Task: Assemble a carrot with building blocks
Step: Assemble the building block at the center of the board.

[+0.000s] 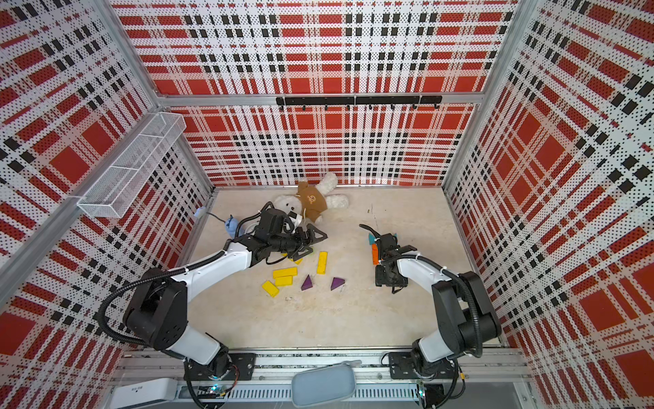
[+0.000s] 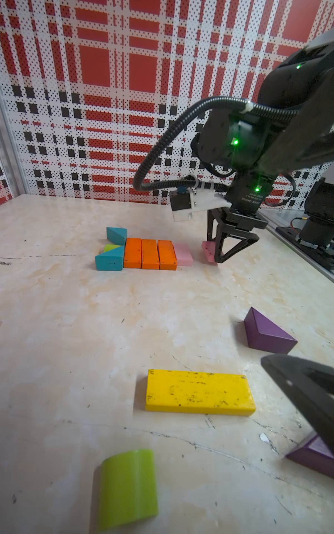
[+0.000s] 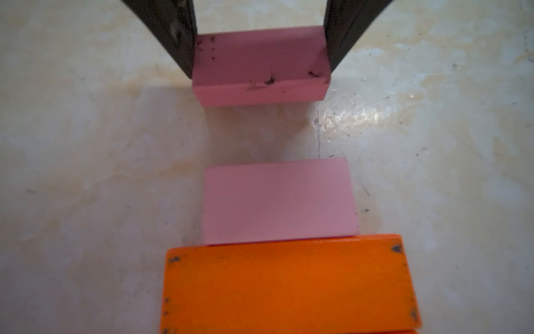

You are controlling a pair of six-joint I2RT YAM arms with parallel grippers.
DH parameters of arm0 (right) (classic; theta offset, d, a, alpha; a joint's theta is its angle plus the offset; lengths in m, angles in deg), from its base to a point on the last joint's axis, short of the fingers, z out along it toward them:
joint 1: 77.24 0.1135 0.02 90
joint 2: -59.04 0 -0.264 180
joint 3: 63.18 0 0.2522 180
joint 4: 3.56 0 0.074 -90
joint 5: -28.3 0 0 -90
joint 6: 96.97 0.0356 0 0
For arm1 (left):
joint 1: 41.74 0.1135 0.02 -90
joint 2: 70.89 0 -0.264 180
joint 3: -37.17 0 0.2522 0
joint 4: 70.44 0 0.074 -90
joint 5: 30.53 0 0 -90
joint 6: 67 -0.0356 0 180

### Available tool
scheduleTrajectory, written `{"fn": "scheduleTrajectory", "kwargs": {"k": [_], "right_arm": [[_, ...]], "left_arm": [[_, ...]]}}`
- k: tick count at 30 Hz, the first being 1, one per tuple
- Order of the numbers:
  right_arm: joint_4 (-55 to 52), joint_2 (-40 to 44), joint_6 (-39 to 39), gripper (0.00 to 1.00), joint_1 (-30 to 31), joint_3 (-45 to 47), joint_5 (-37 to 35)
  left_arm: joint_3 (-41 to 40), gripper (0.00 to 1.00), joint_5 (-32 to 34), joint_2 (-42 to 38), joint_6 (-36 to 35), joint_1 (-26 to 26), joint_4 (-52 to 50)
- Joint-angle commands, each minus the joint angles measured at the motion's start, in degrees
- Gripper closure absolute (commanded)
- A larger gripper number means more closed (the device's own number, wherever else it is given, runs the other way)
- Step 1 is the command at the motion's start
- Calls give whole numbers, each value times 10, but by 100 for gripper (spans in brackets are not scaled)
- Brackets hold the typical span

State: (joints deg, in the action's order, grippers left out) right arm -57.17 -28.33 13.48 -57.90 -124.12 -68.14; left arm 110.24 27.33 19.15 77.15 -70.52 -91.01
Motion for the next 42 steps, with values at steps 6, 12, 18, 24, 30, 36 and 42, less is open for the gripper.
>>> {"fn": "scheduleTrajectory", "kwargs": {"k": [6, 12, 18, 24, 30, 36, 42], "right_arm": [[22, -31, -25, 38, -8, -36, 2], [24, -44, -34, 38, -11, -47, 10], [18, -59, -40, 38, -15, -58, 11], [14, -68, -35, 36, -17, -62, 11], [14, -72, -34, 36, -20, -64, 11], [10, -75, -35, 36, -21, -71, 2], [9, -82, -37, 36, -21, -78, 3]], "left_arm": [[19, 1, -9, -3, -10, -7, 14], [20, 0, -12, -2, -10, -14, 14], [20, 1, -15, 2, -11, -19, 14], [21, 0, -16, 2, -12, -20, 15], [21, 1, -18, 2, -12, -22, 16], [22, 1, -19, 3, -12, -22, 18], [21, 0, -20, 3, -12, -23, 18]]}}
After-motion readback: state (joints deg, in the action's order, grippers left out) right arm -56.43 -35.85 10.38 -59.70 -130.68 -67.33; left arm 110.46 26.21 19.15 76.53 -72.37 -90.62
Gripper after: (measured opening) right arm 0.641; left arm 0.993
